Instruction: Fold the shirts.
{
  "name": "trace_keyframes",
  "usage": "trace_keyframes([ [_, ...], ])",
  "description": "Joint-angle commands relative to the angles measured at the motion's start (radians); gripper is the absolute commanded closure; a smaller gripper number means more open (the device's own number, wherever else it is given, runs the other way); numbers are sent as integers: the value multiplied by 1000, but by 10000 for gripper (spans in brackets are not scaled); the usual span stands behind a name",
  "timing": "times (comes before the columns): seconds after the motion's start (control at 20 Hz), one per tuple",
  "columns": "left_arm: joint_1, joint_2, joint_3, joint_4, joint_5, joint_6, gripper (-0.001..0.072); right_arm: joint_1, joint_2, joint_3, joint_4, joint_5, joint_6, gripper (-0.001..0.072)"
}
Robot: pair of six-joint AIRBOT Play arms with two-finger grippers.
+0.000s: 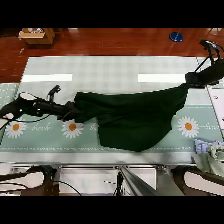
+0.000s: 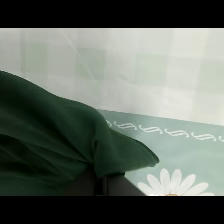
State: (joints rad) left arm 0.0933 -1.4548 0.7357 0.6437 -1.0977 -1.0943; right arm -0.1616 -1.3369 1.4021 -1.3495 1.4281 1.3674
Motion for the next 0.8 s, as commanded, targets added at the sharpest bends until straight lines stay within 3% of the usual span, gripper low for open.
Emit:
trace_keyframes([
  [0.0,-47,-66,-1,-8,39,-2,593,0,0,0,1,3,1,680],
  [0.05,-47,-74,-1,-24,33,0,679,0,0,0,1,5,1,680],
  [0.3,-7,-31,73,-50,-111,25,682,0,1,0,1,9,1,680],
  [0.55,64,204,275,-101,-297,23,681,0,66,1,13,18,0,680],
  [0.75,104,378,504,-114,-355,-51,681,1,222,1,16,6,0,681],
])
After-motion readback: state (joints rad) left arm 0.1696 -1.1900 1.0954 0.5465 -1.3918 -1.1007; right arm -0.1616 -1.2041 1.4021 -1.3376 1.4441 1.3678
